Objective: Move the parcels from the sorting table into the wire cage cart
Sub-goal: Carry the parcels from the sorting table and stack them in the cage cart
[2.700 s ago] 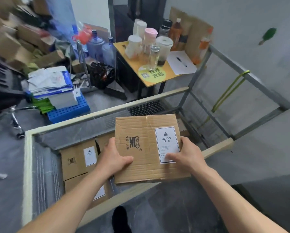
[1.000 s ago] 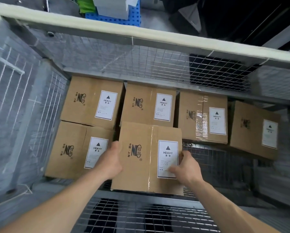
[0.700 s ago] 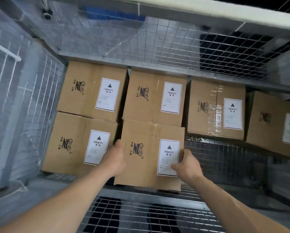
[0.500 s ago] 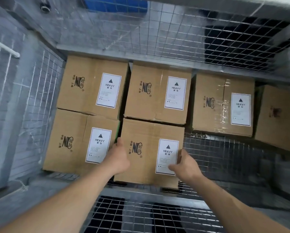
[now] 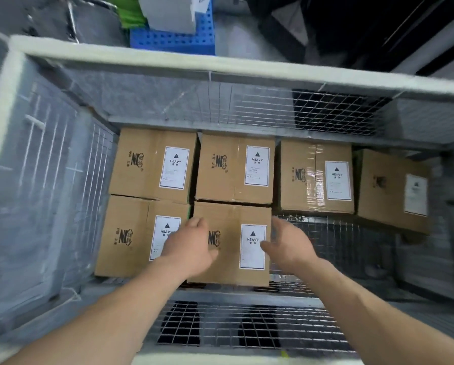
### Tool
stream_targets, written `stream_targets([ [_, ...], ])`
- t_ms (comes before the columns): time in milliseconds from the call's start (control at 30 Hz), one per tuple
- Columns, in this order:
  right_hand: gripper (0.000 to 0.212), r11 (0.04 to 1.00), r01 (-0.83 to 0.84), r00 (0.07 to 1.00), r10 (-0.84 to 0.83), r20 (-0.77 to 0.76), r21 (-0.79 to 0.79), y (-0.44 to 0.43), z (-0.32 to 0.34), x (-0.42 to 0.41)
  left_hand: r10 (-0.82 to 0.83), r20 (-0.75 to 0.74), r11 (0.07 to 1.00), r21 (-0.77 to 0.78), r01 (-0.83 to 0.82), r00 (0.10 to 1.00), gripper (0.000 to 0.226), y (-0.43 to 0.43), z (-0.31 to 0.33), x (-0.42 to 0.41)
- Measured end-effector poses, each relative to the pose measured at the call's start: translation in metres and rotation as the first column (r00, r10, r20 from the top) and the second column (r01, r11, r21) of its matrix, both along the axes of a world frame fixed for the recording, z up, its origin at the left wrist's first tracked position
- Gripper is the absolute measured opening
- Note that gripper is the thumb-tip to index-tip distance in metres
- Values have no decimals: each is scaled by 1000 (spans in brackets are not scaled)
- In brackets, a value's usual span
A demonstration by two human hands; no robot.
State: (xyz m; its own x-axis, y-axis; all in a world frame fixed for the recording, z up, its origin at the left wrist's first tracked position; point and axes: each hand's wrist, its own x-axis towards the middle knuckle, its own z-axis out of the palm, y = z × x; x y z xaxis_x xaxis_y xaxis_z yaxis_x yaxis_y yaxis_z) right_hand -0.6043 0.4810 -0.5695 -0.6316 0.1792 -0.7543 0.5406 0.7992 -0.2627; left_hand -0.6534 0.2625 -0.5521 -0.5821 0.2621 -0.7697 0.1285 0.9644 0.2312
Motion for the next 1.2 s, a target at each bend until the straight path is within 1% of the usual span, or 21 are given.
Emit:
stream_targets([
  [33, 47, 1000, -19, 1000, 20, -14, 21, -2, 17, -4, -46, -31, 999, 3, 46, 998, 72, 1, 18, -3],
  [100, 49, 998, -40, 997, 43, -58, 50, -7, 55, -10, -119, -92, 993, 8, 120, 989, 75, 2, 53, -9],
  [167, 54, 998, -3, 994, 10, -108, 70, -15, 99, -15, -166, -154, 985, 16, 170, 974, 81, 1, 90, -17],
  [267, 52, 993, 75, 979, -56, -197, 89, -25, 174, -15, -216, -248, 970, 57, 237, 944, 81, 2, 150, -26],
  [367, 52, 984, 129, 958, -93, -271, 119, -29, 236, -4, -265, -356, 945, 89, 315, 896, 80, 5, 209, -33],
  [500, 69, 967, 186, 917, -106, -385, 176, -30, 302, 16, -314, -466, 903, 123, 412, 827, 76, 15, 275, -34],
  [567, 63, 953, 218, 896, -110, -430, 211, -28, 330, 26, -326, -518, 878, 146, 457, 791, 76, 23, 302, -32],
  [667, 58, 923, 276, 856, -108, -506, 270, -20, 366, 49, -350, -572, 836, 167, 523, 742, 76, 38, 337, -22],
  [800, 67, 881, 337, 838, -120, -533, 332, -10, 405, 86, -390, -632, 771, 173, 613, 670, 74, 59, 375, 1],
  [900, 62, 842, 399, 823, -154, -547, 363, -6, 429, 122, -422, -666, 714, 175, 678, 616, 73, 73, 399, 28],
  [1100, 54, 777, 512, 786, -252, -565, 366, -15, 466, 203, -457, -730, 619, 150, 771, 509, 78, 84, 434, 91],
  [1200, 58, 735, 568, 759, -293, -581, 371, -25, 481, 245, -471, -744, 576, 149, 804, 475, 76, 82, 448, 125],
])
